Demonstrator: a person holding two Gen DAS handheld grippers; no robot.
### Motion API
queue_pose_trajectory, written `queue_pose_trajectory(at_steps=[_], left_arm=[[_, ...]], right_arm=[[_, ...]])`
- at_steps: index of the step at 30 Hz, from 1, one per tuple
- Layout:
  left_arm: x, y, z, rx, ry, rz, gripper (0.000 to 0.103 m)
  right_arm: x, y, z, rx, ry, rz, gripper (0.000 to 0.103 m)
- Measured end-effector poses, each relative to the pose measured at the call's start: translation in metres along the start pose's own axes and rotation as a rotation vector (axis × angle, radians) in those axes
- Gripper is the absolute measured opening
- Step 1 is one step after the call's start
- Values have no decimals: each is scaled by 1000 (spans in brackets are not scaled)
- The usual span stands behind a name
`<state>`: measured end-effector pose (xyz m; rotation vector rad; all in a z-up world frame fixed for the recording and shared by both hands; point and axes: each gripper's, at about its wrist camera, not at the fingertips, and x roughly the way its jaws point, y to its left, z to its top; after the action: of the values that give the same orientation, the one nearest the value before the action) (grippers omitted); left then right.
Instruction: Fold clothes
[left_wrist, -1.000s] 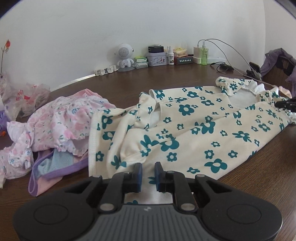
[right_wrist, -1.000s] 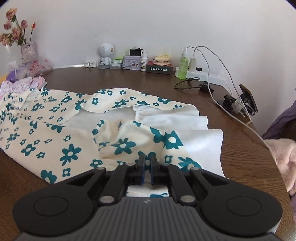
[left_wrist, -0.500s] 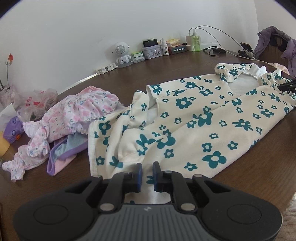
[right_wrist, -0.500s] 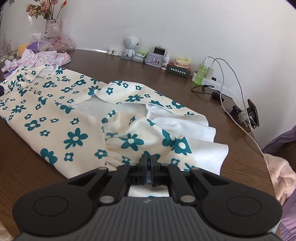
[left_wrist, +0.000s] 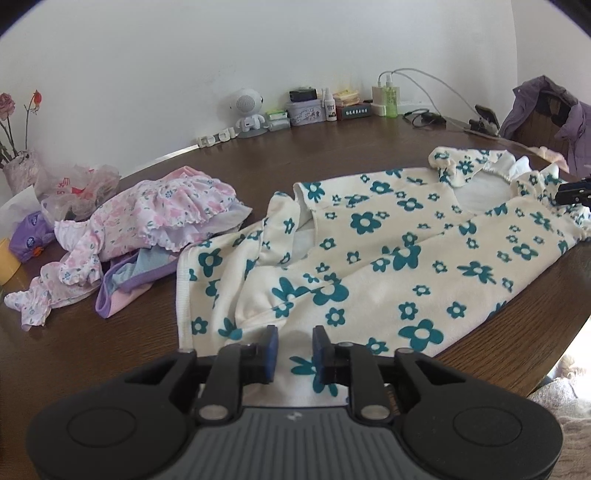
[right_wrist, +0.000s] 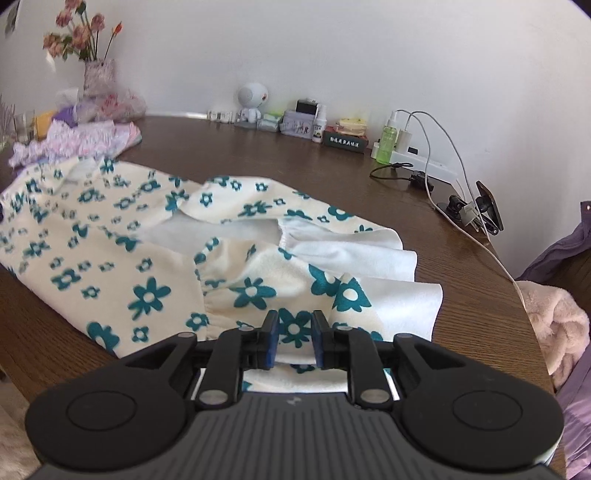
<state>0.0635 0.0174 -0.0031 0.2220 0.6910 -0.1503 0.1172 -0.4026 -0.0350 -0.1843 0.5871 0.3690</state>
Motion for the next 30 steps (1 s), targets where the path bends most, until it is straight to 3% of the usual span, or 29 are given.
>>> queue_pose_trajectory(at_steps=[2, 3, 5, 7, 8, 13, 20, 26, 30], left_arm=[[-12, 0, 6, -23, -52, -11, 65], [-19, -1, 9, -34, -78, -17, 71], [-29, -2, 15, -65, -122, -39, 92], [-32, -6, 19, -94, -123, -58, 103], [-33, -8, 19, -111, -121, -69, 103], [-29, -18, 15, -214, -60, -111, 103], [-33, -21, 14, -276, -78, -115, 103], [-26, -19, 29, -194, -67, -118, 103], [-21, -9, 63, -72, -129, -68, 103]], right_arm=[[-15, 0, 8, 39, -36, 24, 53], [-21, 1, 12, 51, -46, 37, 58], [-33, 6, 19, 70, -59, 69, 82], [-41, 12, 25, 90, -53, 83, 94], [-44, 14, 26, 107, -48, 86, 102], [-50, 20, 26, 226, -10, 113, 103], [-45, 22, 19, 268, 27, 78, 103], [-32, 12, 20, 243, 71, 55, 103], [-20, -3, 56, 39, 51, -3, 102]])
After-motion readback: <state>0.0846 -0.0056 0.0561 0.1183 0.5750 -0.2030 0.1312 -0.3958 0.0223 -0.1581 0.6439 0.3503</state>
